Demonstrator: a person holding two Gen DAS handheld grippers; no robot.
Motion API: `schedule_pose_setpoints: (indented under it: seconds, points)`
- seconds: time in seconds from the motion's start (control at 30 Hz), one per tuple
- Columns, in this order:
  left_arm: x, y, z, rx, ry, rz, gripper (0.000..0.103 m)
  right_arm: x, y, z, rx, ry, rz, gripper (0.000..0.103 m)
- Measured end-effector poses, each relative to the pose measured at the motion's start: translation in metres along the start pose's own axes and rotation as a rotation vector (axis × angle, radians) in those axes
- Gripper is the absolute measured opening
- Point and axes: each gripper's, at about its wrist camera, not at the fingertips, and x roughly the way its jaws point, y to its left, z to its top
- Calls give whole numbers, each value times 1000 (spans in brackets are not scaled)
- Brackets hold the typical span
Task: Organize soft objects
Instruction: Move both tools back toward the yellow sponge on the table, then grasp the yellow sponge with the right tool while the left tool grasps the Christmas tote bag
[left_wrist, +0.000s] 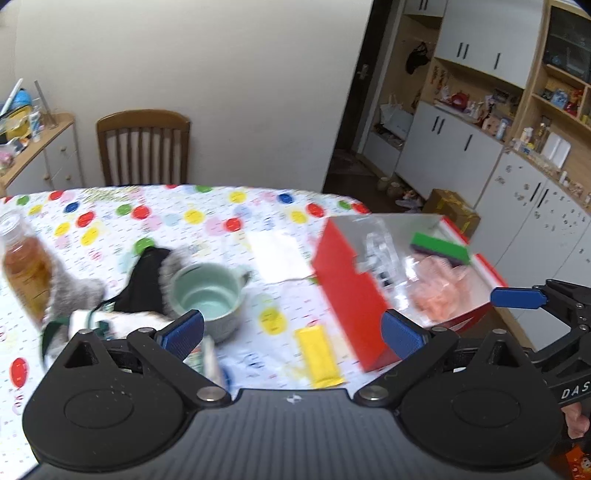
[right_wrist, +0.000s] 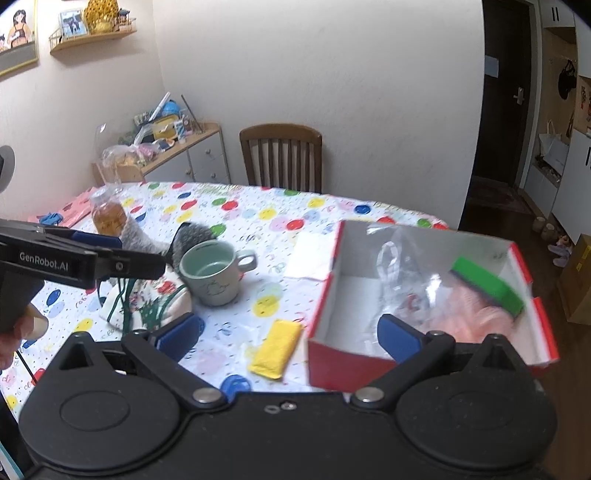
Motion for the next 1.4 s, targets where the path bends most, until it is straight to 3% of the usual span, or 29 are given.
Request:
schedule_pose_setpoints:
  seconds: [0.37, 0.53, 0.87, 1.03, 1.27, 1.4]
  points:
    - [14, 67, -32, 50, 23, 141, 103, 59, 57, -16, -8, 81, -37, 102]
    - [28, 95, -43, -13, 51, 158, 103, 93, 73, -23, -59, 100, -94, 95]
    - [63, 81, -56, 35, 84, 206, 103, 144, 73, -42, -77, 152, -188, 82]
    - [82, 78, -60, 8, 113, 239, 103, 159, 66, -55, -1, 145, -262, 75]
    - [103, 74, -64, -13, 152, 293, 102, 174, 56, -59, 82, 143, -303, 71]
    - [113, 76, -66, -39, 185, 320, 90, 178, 53, -60, 111, 142, -305, 70]
